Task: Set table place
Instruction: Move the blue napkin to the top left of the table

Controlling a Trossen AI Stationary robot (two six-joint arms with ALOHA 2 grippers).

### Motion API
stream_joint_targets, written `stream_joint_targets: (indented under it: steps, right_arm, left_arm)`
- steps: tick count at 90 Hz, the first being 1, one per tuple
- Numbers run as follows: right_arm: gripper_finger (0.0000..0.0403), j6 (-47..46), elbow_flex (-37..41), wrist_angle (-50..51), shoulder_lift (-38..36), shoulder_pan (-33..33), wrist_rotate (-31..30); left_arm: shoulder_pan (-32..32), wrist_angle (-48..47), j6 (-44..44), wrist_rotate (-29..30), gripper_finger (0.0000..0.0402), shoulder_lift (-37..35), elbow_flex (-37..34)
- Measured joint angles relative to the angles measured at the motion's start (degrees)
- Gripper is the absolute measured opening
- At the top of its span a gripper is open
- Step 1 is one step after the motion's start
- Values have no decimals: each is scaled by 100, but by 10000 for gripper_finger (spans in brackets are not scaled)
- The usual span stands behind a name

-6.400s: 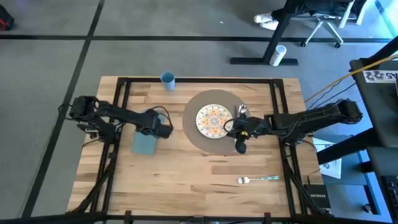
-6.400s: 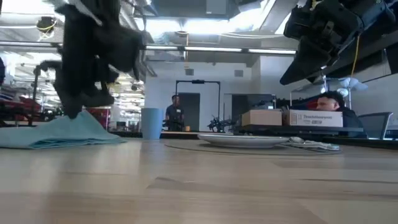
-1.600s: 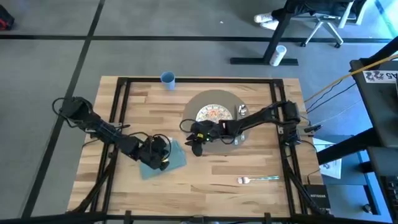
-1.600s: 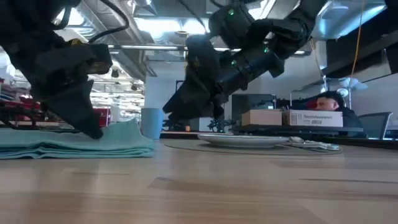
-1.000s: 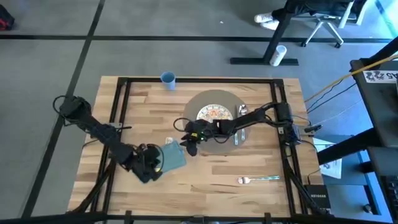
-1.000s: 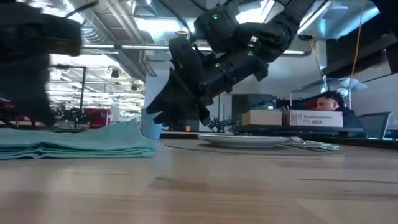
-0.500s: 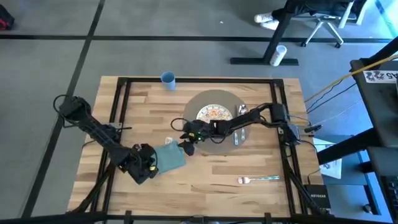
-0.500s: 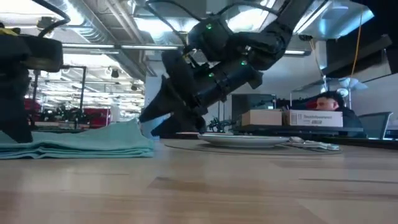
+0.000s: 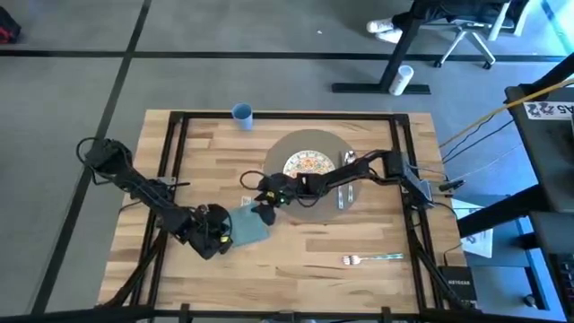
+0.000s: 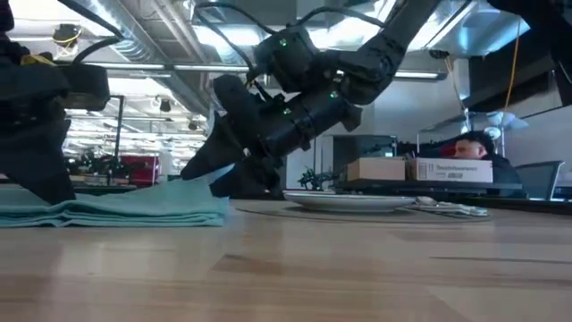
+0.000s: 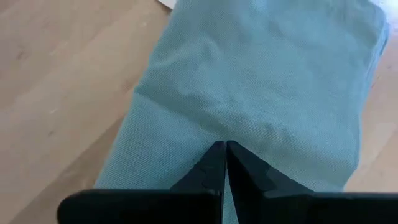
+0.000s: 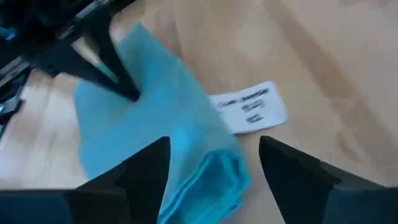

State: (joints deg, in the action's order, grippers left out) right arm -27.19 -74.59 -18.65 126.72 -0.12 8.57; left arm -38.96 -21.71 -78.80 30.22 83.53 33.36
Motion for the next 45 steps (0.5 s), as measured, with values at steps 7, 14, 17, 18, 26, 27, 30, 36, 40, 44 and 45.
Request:
stream_joint_targets:
  steps: [7, 14, 17, 18, 26, 27, 30, 36, 40, 44, 45]
  right_arm:
    - [234, 34, 0, 25, 0, -39, -80]
    - [234, 45, 0, 134, 0, -82, -103]
    - [234, 45, 0, 182, 0, -106, -115]
    - [234, 45, 2, 186, 0, -111, -113]
    - [234, 42, 2, 180, 0, -146, -95]
    - [234, 42, 2, 178, 0, -146, -82]
    - [234, 46, 2, 177, 0, -146, -25]
    - [234, 55, 2, 188, 0, -142, 4]
    - [234, 53, 2, 197, 0, -139, 55]
    - [234, 51, 2, 182, 0, -139, 149]
    - [234, 51, 2, 178, 0, -139, 165]
  left_arm:
    - [2, 41, 8, 2, 0, 0, 0]
    - [0, 34, 1, 2, 0, 0, 0]
    - [0, 32, -1, 2, 0, 0, 0]
    - [0, 33, -1, 2, 0, 0, 0]
    - [0, 30, 1, 3, 0, 0, 0]
    - [0, 31, 1, 3, 0, 0, 0]
    - [0, 31, 5, 4, 0, 0, 0]
    - [0, 30, 48, 3, 0, 0, 0]
    - [0, 29, 65, 6, 0, 0, 0]
    - [2, 23, 67, 23, 0, 0, 0]
    - [2, 23, 67, 26, 0, 0, 0]
